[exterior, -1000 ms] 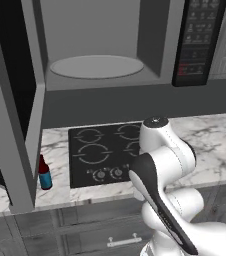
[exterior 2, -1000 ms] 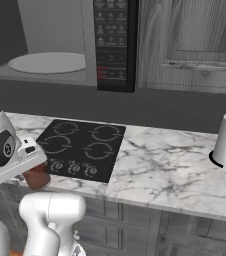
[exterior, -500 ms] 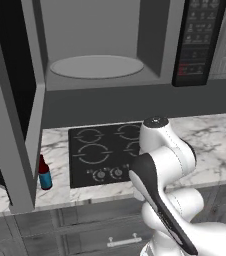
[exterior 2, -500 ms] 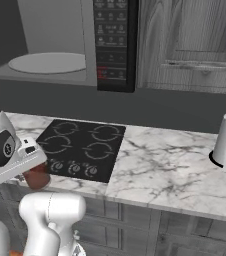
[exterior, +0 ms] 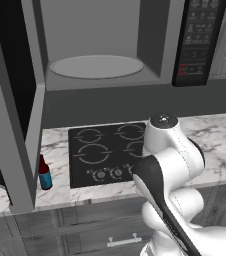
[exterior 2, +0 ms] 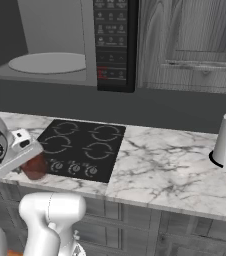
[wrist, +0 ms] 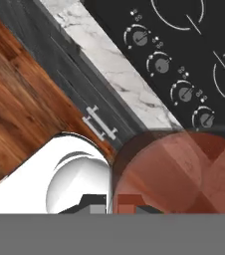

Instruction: Place the microwavable item in the microwave. Then, close the microwave door and press the start button.

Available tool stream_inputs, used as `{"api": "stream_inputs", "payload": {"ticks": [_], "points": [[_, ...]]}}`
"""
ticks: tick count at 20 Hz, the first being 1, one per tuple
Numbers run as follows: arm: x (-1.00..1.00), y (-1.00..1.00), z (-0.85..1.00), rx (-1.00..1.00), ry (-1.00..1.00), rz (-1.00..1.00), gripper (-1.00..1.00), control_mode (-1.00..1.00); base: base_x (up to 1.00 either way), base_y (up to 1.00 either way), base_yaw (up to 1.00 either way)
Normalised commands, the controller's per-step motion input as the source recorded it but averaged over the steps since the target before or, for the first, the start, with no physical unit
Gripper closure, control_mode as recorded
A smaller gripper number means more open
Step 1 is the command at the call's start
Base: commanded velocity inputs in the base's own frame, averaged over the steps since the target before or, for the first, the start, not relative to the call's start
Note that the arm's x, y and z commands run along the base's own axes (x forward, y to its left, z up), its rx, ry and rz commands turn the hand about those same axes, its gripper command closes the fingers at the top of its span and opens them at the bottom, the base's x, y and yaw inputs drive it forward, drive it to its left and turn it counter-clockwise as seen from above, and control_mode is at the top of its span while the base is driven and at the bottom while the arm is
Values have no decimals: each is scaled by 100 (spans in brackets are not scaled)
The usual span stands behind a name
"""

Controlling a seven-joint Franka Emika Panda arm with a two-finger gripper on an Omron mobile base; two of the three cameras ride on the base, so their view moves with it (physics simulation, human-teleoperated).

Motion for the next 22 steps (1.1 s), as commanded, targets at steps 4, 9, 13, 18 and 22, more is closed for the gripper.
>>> {"api": "stream_inputs", "payload": {"ticks": [4, 9, 13, 18, 22], "points": [[13, 1, 100, -5, -36, 21, 100, -100, 0, 0, 0], [2, 0, 100, -12, -32, 19, 100, -100, 0, 0, 0], [0, 0, 97, -10, -20, 14, 100, -100, 0, 0, 0], [-3, 3, 86, -13, -10, 5, 100, -100, 0, 0, 0], [0, 0, 86, -4, -4, 4, 100, -100, 0, 0, 0]]}}
